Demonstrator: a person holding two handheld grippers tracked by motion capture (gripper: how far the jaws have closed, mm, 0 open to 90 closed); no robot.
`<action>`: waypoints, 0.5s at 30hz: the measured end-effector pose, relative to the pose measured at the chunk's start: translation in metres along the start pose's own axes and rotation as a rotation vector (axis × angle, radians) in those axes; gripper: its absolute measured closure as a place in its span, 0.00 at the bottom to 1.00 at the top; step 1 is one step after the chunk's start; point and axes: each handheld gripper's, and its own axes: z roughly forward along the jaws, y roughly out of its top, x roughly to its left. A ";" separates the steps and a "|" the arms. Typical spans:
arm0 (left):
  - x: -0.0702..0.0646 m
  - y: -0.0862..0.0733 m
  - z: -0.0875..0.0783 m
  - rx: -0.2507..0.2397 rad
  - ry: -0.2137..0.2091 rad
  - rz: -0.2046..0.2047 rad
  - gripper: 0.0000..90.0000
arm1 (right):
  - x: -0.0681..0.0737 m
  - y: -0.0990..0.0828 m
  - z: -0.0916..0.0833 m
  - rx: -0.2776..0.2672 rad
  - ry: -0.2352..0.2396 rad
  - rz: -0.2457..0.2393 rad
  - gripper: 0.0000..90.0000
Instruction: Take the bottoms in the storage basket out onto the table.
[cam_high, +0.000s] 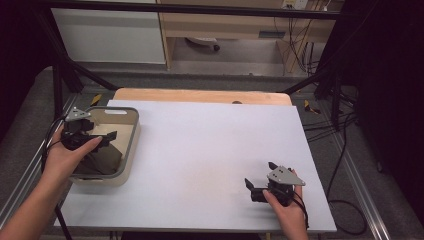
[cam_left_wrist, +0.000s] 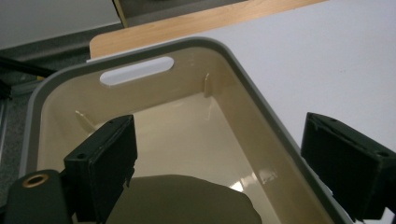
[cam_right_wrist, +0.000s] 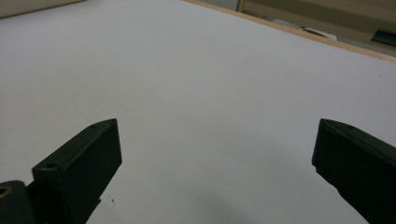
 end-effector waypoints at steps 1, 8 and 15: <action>0.000 0.000 0.001 0.008 0.004 0.003 0.12 | 0.000 0.000 -0.001 -0.003 0.001 0.001 0.02; 0.002 0.003 0.002 0.015 0.019 0.008 0.11 | -0.001 0.001 -0.001 -0.006 0.002 0.006 0.02; 0.003 0.004 0.005 0.045 0.040 0.026 0.10 | -0.001 0.001 -0.001 -0.006 0.006 0.008 0.02</action>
